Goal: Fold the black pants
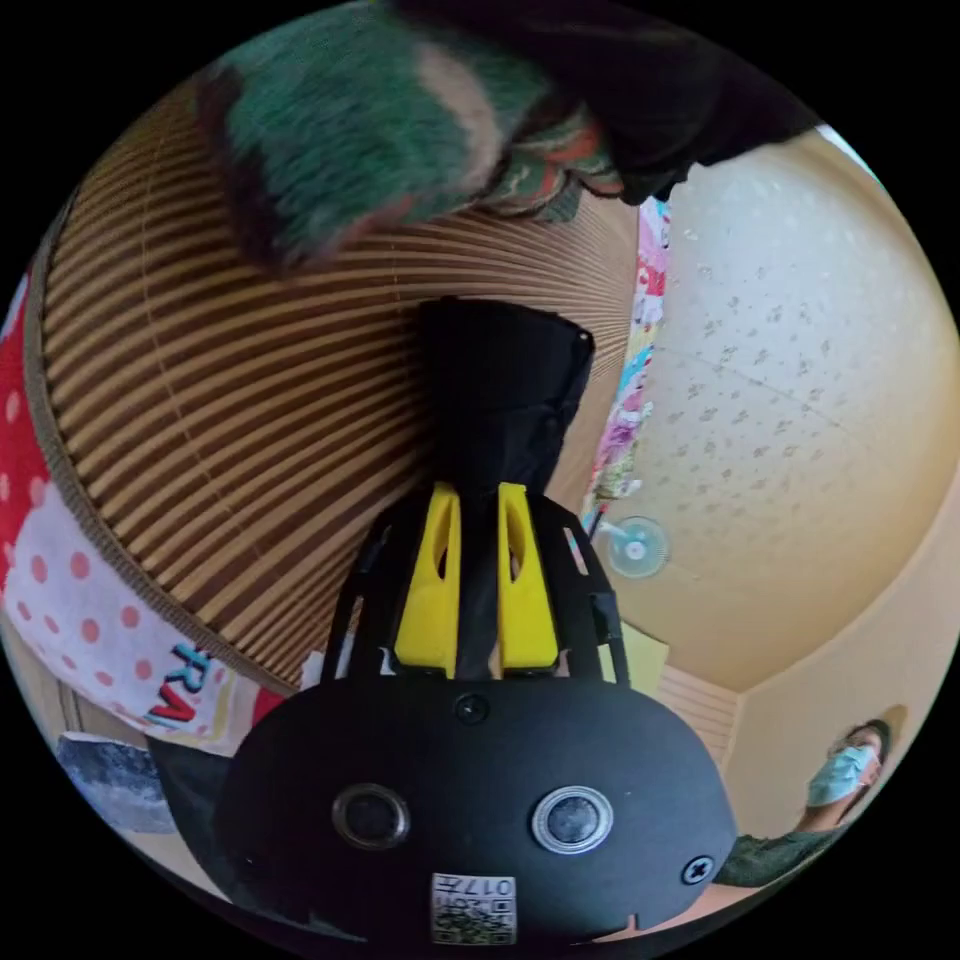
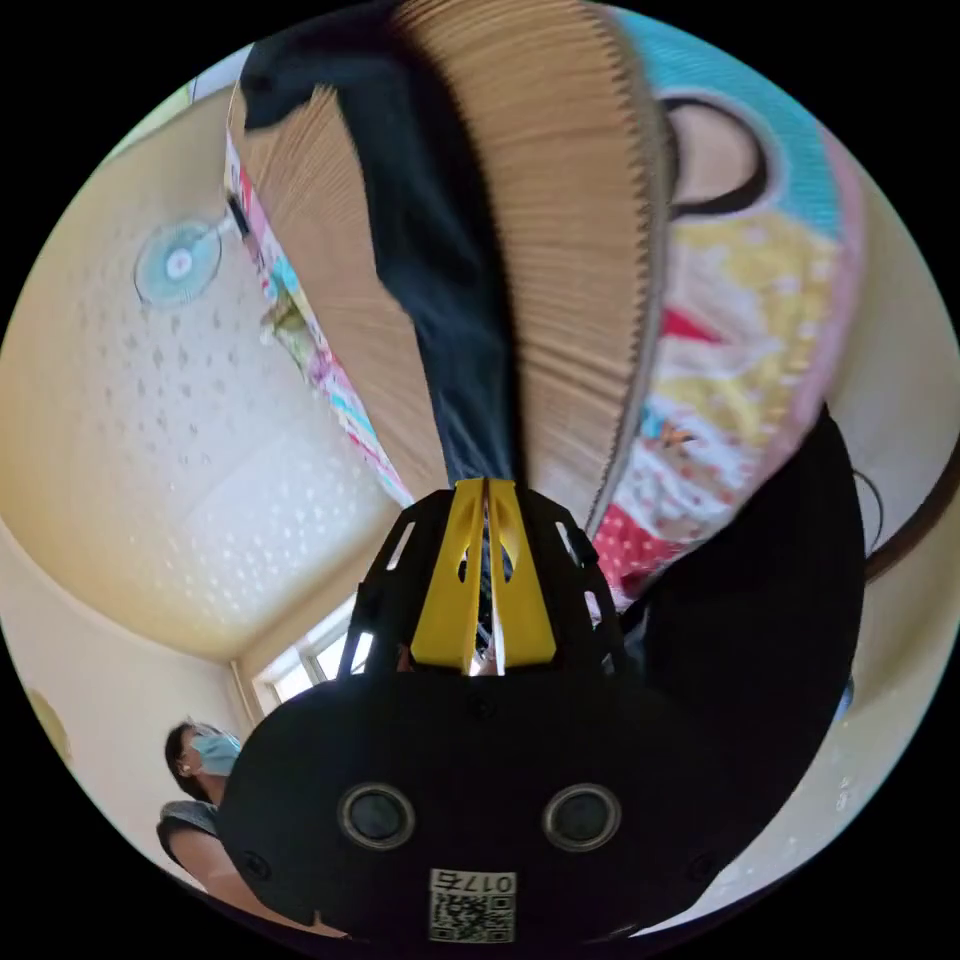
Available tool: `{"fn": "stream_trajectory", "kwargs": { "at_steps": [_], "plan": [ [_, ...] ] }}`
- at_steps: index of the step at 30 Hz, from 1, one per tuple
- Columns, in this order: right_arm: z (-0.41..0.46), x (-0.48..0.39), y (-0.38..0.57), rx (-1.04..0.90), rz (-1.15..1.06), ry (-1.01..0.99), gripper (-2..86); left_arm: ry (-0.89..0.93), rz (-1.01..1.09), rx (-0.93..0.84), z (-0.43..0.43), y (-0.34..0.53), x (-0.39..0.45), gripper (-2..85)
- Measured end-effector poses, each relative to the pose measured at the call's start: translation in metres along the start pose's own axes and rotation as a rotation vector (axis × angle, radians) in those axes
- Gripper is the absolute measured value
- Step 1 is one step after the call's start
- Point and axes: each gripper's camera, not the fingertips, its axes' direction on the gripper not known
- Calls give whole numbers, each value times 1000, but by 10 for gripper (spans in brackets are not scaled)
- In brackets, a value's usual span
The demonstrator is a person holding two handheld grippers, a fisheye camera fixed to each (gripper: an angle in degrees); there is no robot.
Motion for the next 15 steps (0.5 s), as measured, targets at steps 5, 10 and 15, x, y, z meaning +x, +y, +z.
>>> {"fn": "stream_trajectory", "kwargs": {
  "at_steps": [5,10,15],
  "plan": [
    [99,-54,-8,-142,-234,119,2,128,218,-85,-14,10,42,37],
    [212,-35,-1,-370,-212,153,2,82,440,-76,-50,40,104,38],
    [314,4,18,-774,-172,200,4,-15,679,-127,-60,87,167,39]
  ]
}}
